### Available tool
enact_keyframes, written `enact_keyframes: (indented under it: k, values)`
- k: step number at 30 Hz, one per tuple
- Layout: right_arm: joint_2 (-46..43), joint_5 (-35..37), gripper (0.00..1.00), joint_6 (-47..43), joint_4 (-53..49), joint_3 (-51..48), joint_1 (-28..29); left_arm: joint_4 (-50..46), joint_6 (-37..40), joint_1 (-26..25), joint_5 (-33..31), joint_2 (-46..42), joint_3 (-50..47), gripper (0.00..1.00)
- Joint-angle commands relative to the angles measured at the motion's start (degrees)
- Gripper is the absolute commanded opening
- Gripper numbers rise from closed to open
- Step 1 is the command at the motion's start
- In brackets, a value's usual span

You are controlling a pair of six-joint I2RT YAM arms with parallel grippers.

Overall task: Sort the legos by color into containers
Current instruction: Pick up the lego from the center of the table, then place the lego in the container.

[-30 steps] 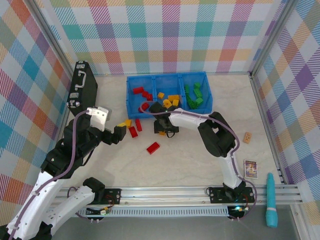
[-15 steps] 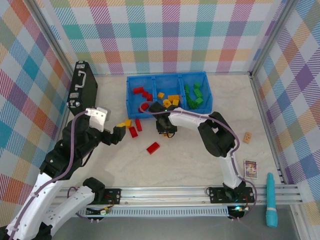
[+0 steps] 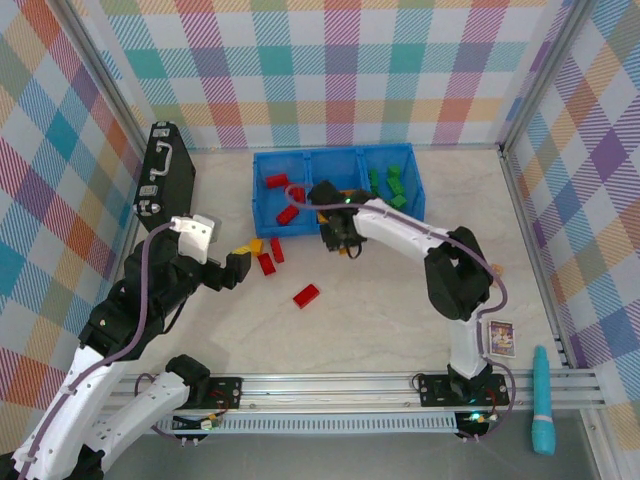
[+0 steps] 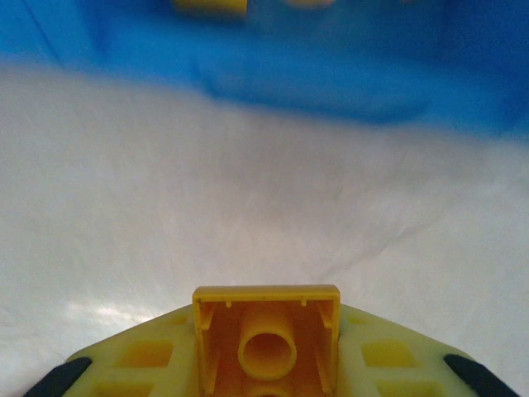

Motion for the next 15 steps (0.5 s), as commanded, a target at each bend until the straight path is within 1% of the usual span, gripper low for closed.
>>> enact_keyframes:
  k: [1,5,10,15]
  values:
    - [-0.52,1.05,0.33,-7.27,1.08,5.52,-2.88,0.65,0.49,-0.39,-0.02,0.7,-0.26,0.93]
    - [4.9,0.48,0.34,-11.04,2.19,13.71,-5.37,0.75,0.34,-0.43,-0.89,1.89,-0.43,0.93]
    - [12.05,-1.75,0.34,-13.16,3.97,23.23,-8.23,0.65,0.15,-0.39,-0.92,3.75,-0.15,0.93]
    - [19.91,-2.82,0.36,-15.77,5.13,33.53,-9.82,-0.12,0.07,-0.35,-0.53,6.16,0.57,0.93]
